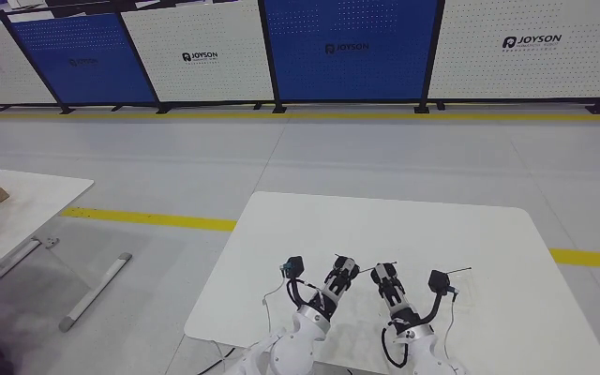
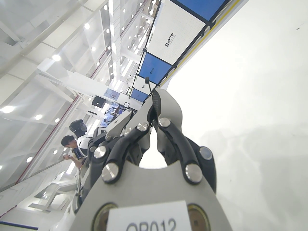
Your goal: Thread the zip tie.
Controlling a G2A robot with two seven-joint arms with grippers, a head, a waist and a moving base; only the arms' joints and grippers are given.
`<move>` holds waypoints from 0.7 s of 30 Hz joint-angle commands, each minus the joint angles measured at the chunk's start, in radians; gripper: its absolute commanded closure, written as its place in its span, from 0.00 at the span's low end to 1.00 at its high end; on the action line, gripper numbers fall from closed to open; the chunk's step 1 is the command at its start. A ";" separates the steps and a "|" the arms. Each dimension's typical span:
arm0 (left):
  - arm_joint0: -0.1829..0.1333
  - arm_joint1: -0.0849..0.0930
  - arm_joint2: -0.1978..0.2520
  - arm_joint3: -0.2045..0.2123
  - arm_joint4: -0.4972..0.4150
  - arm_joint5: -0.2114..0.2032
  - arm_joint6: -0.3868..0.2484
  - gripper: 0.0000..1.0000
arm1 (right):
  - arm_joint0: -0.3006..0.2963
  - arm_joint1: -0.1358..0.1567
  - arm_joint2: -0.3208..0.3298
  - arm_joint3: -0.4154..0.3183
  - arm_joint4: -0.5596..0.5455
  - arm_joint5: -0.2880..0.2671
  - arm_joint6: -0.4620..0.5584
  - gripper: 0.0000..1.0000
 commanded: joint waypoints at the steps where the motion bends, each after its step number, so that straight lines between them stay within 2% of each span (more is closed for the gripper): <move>1: 0.003 0.000 -0.005 -0.003 -0.003 -0.006 0.001 1.00 | -0.004 0.000 0.005 -0.004 -0.002 -0.002 -0.006 1.00; 10: 0.004 -0.004 -0.016 0.003 0.001 -0.023 -0.016 1.00 | -0.023 -0.001 0.017 -0.023 -0.016 0.002 -0.010 1.00; 13: 0.003 -0.005 -0.017 0.006 0.003 -0.021 -0.022 0.96 | -0.018 -0.004 0.013 -0.020 -0.018 0.009 -0.009 1.00; 15: 0.002 -0.006 -0.018 0.008 0.003 -0.020 -0.022 0.89 | -0.016 -0.005 0.012 -0.019 -0.018 0.010 -0.008 1.00; 21: 0.003 -0.009 -0.024 0.012 0.010 -0.017 -0.024 0.87 | -0.015 -0.007 0.014 -0.022 -0.024 0.016 -0.006 1.00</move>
